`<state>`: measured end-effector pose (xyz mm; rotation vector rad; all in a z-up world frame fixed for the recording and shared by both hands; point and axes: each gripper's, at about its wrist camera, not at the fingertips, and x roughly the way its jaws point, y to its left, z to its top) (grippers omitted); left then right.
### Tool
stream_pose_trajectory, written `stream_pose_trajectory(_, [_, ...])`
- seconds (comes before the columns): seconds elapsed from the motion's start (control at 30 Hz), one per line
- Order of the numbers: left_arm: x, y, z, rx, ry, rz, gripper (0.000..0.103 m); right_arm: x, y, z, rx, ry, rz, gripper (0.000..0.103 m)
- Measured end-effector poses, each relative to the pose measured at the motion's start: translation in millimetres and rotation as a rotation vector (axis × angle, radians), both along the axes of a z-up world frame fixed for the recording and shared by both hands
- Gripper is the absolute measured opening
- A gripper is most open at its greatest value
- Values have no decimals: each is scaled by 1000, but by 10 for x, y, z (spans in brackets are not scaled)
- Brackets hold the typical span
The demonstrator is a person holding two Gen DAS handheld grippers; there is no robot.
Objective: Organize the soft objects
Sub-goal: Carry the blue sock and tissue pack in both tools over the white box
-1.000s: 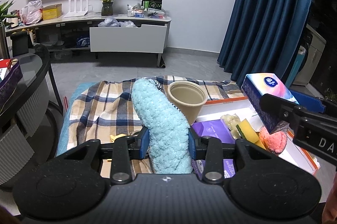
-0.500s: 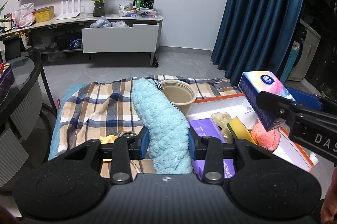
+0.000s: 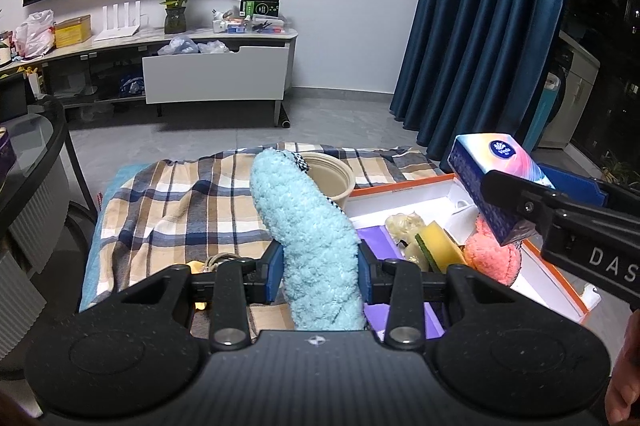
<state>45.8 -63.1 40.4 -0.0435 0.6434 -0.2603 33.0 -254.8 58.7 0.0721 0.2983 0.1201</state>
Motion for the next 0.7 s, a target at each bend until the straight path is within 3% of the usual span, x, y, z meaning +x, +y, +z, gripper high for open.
stream_pose_trajectory(0.7, [47, -138, -19, -9, 13, -35, 38, 30, -73, -35, 8, 12, -38, 65])
